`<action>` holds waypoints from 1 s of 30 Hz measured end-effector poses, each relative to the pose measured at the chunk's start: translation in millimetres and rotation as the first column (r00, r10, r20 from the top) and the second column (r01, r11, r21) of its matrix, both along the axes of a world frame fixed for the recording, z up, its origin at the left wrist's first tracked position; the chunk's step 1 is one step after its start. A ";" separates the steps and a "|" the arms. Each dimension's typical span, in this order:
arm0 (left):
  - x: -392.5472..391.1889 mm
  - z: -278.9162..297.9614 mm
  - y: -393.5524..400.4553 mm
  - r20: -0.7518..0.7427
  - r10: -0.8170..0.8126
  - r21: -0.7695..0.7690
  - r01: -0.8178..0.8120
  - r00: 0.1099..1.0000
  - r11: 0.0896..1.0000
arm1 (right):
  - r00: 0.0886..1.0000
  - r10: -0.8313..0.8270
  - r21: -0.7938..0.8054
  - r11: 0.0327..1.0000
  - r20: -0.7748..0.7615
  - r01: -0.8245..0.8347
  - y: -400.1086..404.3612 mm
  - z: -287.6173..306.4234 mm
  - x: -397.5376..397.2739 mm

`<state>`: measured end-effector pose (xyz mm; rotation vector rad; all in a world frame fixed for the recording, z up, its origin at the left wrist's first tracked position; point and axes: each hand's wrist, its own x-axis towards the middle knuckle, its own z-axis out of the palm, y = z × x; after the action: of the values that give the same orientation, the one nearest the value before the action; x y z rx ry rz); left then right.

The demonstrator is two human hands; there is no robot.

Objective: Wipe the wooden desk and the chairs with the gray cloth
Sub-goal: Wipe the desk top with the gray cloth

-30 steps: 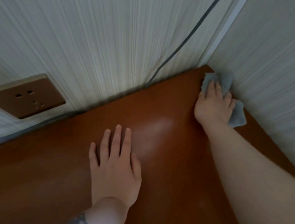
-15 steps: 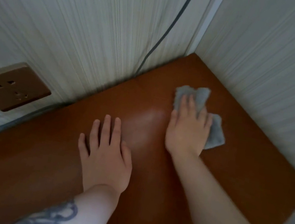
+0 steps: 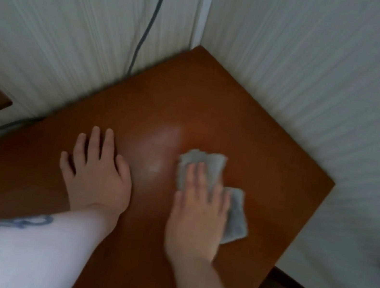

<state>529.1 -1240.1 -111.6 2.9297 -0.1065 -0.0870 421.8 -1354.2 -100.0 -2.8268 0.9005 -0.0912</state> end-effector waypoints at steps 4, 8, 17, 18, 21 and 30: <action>-0.7 4.7 0.9 0.005 -0.017 -0.073 0.017 1.000 0.997 | 0.884 0.463 0.080 0.885 -0.067 -0.458 39.2 5.7 -17.8; -25.2 18.6 5.3 0.094 -0.159 -0.208 0.176 0.983 0.962 | 0.997 0.027 0.059 0.998 -0.079 -0.022 -35.1 2.4 -60.1; -91.1 17.9 -87.6 0.007 -0.394 -0.290 0.379 0.919 0.879 | 0.947 0.292 0.148 0.951 -0.137 -0.272 -11.1 23.1 -105.1; -86.8 15.9 -90.4 0.005 -0.381 -0.278 0.368 0.924 0.888 | 0.938 0.307 0.109 0.950 -0.161 -0.292 -32.3 21.8 -103.7; -84.6 11.4 -93.2 0.031 -0.357 -0.230 0.354 0.933 0.906 | 0.991 0.066 0.090 0.994 -0.118 -0.056 -86.5 9.3 -105.8; -88.4 4.4 -100.7 0.075 -0.340 -0.110 0.347 0.937 0.931 | 0.967 0.245 0.046 0.969 -0.066 -0.242 -71.0 4.5 -74.2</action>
<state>440.7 -1340.8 -107.2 2.7594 -0.6119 -0.0512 347.6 -1425.2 -95.5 -2.8950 0.5534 0.0587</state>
